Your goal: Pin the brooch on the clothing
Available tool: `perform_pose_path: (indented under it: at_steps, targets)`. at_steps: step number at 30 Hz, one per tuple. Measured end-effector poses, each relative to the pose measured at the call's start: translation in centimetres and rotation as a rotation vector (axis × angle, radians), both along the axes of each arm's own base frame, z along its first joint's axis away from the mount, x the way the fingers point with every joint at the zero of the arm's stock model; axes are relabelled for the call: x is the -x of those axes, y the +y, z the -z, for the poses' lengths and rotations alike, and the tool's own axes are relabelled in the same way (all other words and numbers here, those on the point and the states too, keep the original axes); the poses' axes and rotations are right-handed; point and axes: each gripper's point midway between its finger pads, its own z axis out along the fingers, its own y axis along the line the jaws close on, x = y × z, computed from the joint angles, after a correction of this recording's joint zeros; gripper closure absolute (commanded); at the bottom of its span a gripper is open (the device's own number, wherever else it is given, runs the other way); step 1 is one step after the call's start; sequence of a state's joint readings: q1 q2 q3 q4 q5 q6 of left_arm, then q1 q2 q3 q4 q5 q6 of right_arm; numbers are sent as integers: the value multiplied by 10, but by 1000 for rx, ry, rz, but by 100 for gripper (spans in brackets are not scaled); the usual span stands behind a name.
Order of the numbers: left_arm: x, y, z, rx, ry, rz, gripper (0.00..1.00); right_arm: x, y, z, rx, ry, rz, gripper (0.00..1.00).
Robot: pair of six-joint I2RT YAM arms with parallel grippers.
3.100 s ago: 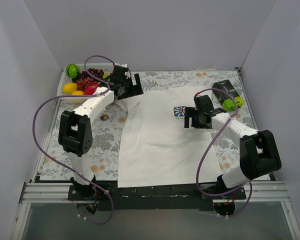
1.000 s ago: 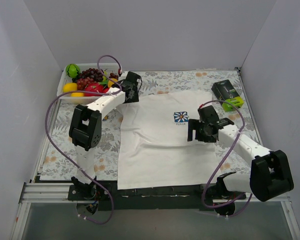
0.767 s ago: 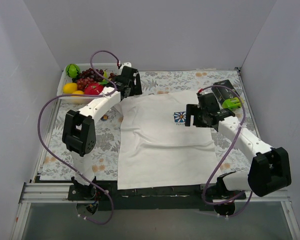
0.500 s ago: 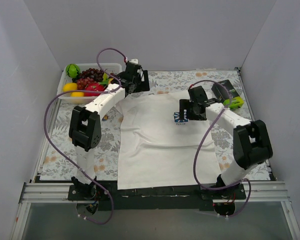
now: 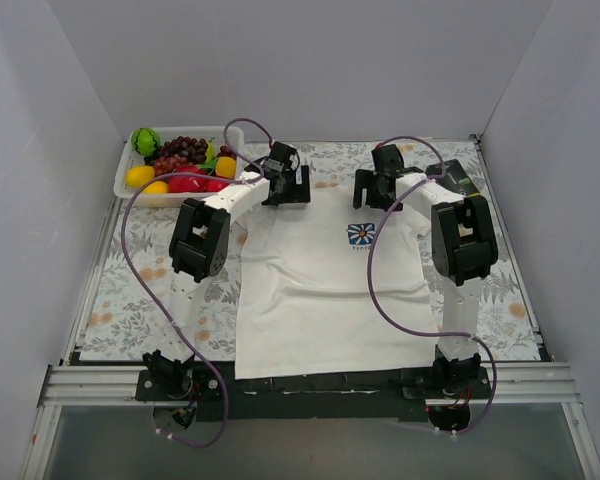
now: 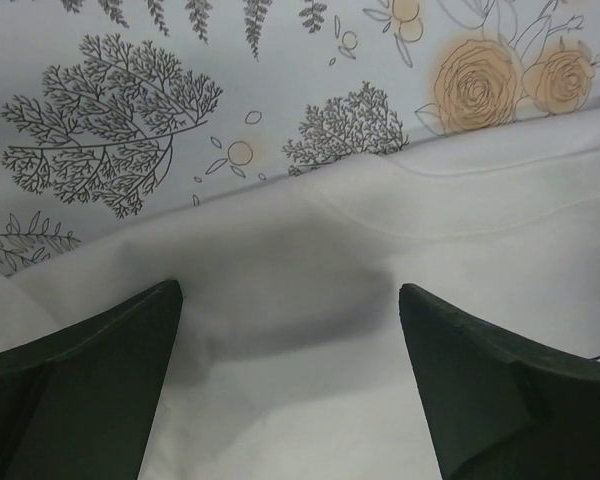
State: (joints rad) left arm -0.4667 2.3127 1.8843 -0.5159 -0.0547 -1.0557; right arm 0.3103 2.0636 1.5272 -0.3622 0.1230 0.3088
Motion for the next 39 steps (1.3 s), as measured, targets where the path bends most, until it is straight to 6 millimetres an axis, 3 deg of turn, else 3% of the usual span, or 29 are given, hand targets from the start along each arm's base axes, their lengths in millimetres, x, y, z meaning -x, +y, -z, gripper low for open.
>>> perform_pose_path:
  at_steps: [3, 13, 18, 23, 29, 34, 39]
  targets:
    - [-7, -5, -2, 12, -9, 6, 9, -12, -13, 15, -2, 26, 33, 7]
    - [-42, -36, -5, 93, -54, 42, 2, -53, -36, 12, -51, -4, 96, 7]
    - [-43, -37, -8, 98, -56, 48, 2, -63, -53, 12, -69, -9, 133, 7]
    - [-30, -28, -7, 71, -42, 50, 2, -70, -60, 12, -64, -8, 150, 7]
    - [-32, -17, -13, 22, -71, 28, 6, -77, -62, 11, -46, -7, 151, 7]
    - [-26, 0, 4, -47, -57, -13, 15, -77, -64, 12, -42, -6, 147, 6]
    - [-2, 23, 0, -102, -48, -53, 20, -77, -67, 12, -46, -5, 151, 6]
